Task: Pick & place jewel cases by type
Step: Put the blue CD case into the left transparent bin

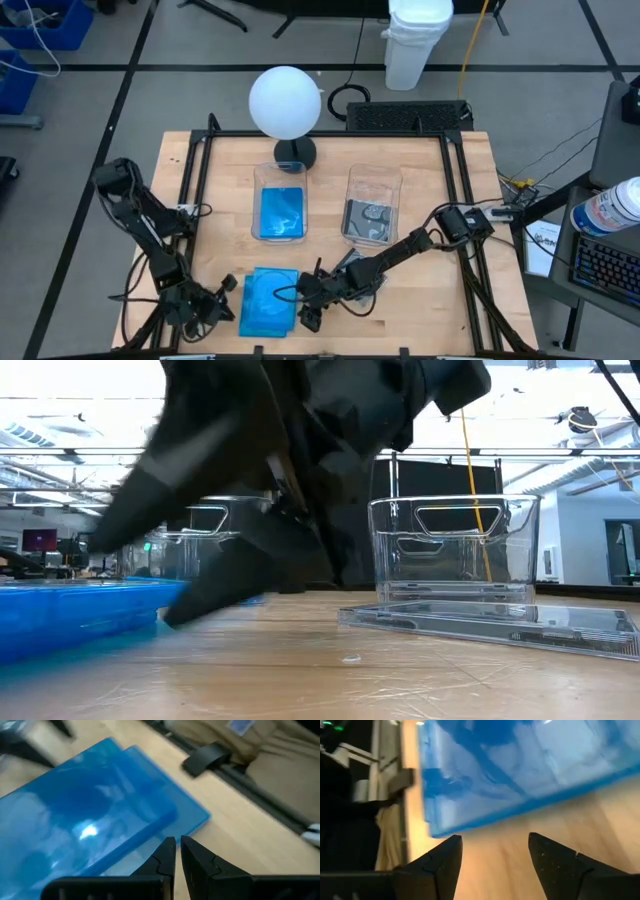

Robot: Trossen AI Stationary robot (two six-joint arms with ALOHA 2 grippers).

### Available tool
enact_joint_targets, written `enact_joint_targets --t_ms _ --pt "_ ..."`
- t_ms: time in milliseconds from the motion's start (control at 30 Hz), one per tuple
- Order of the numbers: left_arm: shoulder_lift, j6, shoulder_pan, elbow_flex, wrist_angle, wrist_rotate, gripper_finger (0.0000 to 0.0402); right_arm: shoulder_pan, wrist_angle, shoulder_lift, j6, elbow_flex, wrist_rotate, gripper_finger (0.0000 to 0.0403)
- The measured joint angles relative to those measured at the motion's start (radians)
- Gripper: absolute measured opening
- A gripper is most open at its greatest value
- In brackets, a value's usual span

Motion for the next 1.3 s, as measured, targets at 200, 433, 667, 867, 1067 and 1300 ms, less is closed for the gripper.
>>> enact_joint_targets --t_ms 200,433,667,867,1067,1300 --pt "0.038 0.096 -0.016 0.0 0.133 0.034 0.0037 -0.029 -0.018 -0.027 0.013 -0.059 0.0 0.022" --pt "0.047 0.11 -0.017 0.001 0.176 -0.017 0.0037 -0.076 0.074 -0.078 -0.028 -0.158 0.007 0.022" --pt "0.047 0.097 -0.019 0.001 0.179 -0.029 0.0037 -0.141 0.082 -0.148 -0.045 -0.226 -0.002 0.022" --pt "0.047 0.067 -0.018 0.001 0.176 -0.073 0.0037 -0.207 0.134 -0.151 -0.014 -0.253 -0.18 0.022" --pt "0.047 0.064 -0.018 0.001 0.188 -0.08 0.0037 -0.253 0.135 -0.151 -0.018 -0.271 -0.269 0.022" --pt "0.064 0.005 -0.02 0.001 0.212 -0.124 0.0037 -0.269 0.173 -0.151 -0.037 -0.27 -0.311 0.022"
